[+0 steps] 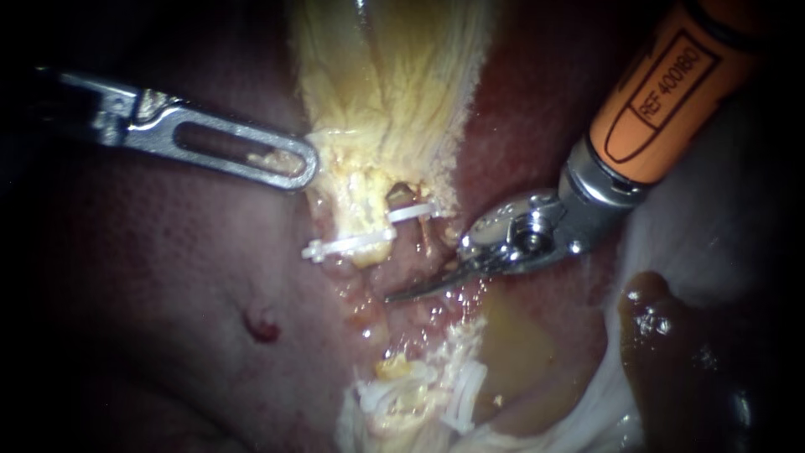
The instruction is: Go back from the cut right tube
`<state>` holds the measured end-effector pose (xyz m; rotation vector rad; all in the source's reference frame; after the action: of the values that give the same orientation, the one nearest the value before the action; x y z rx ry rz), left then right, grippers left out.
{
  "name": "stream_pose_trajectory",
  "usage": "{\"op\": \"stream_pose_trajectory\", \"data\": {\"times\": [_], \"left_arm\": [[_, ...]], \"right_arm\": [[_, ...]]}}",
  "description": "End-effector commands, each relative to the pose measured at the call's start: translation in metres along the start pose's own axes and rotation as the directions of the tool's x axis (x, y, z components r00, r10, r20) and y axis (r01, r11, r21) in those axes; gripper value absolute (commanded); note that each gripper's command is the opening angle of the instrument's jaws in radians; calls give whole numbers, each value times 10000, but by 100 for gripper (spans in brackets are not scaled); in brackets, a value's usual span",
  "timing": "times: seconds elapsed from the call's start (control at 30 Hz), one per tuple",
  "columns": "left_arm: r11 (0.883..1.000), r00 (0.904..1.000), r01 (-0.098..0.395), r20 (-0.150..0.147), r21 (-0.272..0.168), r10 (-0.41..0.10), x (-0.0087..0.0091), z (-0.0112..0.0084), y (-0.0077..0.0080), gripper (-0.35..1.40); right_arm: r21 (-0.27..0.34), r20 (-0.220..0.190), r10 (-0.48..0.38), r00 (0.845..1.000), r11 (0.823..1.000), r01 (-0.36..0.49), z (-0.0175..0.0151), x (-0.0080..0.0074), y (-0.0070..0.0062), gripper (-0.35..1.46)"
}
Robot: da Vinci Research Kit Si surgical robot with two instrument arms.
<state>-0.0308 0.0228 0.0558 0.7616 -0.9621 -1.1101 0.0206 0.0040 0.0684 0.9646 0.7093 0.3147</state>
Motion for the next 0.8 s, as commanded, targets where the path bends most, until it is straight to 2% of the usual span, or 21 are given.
{"op": "stream_pose_trajectory", "data": {"times": [0.03,0.13,0.2,0.23,0.27,0.33,0.37,0.4,0.47,0.67,0.77,0.8], "left_arm": [[10000,10000,-2,1,0,2,0,1,0,-35],[10000,10000,-4,2,-1,4,0,1,0,-35],[10000,10000,-5,2,-1,5,0,1,1,-35],[10000,10000,-5,1,-1,5,0,1,1,-35],[10000,10000,-6,1,0,6,0,1,1,-35],[10000,10000,-8,-2,3,8,0,1,1,-35],[10000,10000,-9,-2,3,9,0,1,2,-35],[10000,10000,-11,-3,4,11,1,1,2,-35],[10000,10000,-20,-2,2,20,1,2,4,-35],[10000,10000,-27,-2,1,27,2,2,5,-35],[10000,10000,-28,-4,3,28,3,2,5,-35],[10000,10000,-29,-5,4,29,3,1,6,-35]], "right_arm": [[4,-9,-17,10000,10000,17,0,1,0,-35],[67,33,-61,10000,10000,60,0,-1,-1,-35],[84,-86,-95,9999,9999,96,0,-1,-3,-35],[74,-188,-112,9998,9999,113,1,-2,-5,-27],[78,-382,-139,9992,9999,142,2,-2,-6,26],[-22,-658,-170,9977,9999,169,6,-2,-7,94],[-98,-793,-128,9968,9999,120,8,-2,-7,118],[-187,-901,-139,9958,9997,123,10,-3,-6,126],[-355,-1011,-157,9948,9993,122,14,-4,-6,136],[-764,-1227,-172,9923,9970,78,14,-5,-5,145],[-1342,-1483,-474,9878,9906,274,6,-9,-11,145],[-1811,-1610,-861,9832,9819,563,1,-12,-16,145]]}}
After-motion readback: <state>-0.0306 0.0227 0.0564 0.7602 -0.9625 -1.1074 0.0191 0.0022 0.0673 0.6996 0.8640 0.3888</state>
